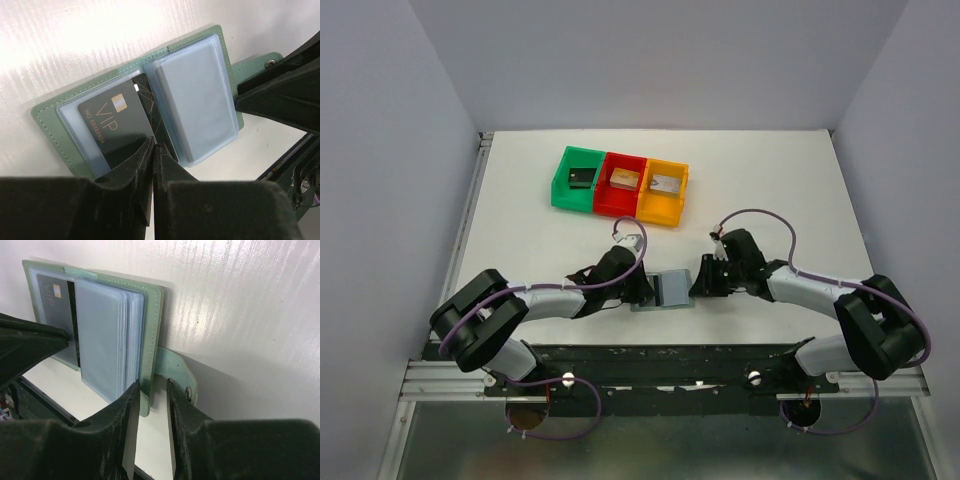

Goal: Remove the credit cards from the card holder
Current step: Open the card holder at the center of the board, then remove the credit card from the card holder.

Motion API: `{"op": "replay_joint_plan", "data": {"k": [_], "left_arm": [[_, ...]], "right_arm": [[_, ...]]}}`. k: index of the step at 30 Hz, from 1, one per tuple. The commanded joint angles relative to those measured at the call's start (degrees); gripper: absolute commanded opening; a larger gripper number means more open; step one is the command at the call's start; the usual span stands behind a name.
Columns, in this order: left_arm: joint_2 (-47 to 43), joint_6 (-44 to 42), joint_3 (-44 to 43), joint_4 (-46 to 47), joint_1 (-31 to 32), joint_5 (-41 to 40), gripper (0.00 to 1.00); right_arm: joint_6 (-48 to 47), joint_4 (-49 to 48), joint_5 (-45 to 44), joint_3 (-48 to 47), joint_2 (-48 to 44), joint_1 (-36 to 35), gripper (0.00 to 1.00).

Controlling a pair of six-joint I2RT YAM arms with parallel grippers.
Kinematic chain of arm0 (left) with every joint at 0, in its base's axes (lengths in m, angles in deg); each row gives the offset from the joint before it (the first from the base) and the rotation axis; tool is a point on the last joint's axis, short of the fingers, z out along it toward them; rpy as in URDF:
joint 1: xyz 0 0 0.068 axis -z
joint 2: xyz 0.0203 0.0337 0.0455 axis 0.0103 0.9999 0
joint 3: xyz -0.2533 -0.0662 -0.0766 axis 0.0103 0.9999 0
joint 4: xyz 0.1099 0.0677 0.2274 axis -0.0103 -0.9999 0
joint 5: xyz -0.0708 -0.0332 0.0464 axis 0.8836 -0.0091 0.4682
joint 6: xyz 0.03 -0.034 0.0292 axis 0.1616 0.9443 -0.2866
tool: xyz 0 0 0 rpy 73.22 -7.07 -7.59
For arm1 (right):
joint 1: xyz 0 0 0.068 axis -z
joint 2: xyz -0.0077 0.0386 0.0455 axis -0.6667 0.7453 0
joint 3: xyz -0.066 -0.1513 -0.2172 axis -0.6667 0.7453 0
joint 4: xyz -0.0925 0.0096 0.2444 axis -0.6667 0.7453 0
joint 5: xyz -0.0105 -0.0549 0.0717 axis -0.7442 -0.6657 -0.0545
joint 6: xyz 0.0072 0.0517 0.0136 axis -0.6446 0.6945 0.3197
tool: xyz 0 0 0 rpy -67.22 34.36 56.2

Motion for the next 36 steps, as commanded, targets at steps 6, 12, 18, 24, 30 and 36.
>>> {"op": "replay_joint_plan", "data": {"k": [6, 12, 18, 24, 30, 36], "left_arm": [[-0.2, -2.9, -0.4, -1.9, -0.5, -0.6, 0.21], [-2.2, -4.6, -1.9, -4.2, -0.4, -0.8, 0.27], [-5.0, -6.0, -4.5, -8.0, -0.3, -1.9, 0.4], [-10.3, -5.9, -5.8, -11.2, -0.3, -3.5, 0.49], [-14.0, -5.5, -4.7, -12.3, -0.4, -7.2, 0.52], [-12.2, -3.9, -1.7, -10.6, -0.5, -8.8, 0.37]], "right_arm": [[1.9, -0.6, -1.1, 3.8, -7.1, 0.9, 0.35], [-1.7, 5.7, -3.1, 2.1, -16.0, 0.8, 0.36], [-6.7, 11.2, -3.0, -2.1, -20.7, 0.8, 0.4], [-11.8, 15.7, -10.5, -8.0, -21.5, -5.1, 0.43], [-11.2, 17.4, -25.9, -13.6, -16.4, -12.0, 0.51], [-3.4, 10.1, -9.3, -14.4, -8.2, -11.7, 0.54]]}}
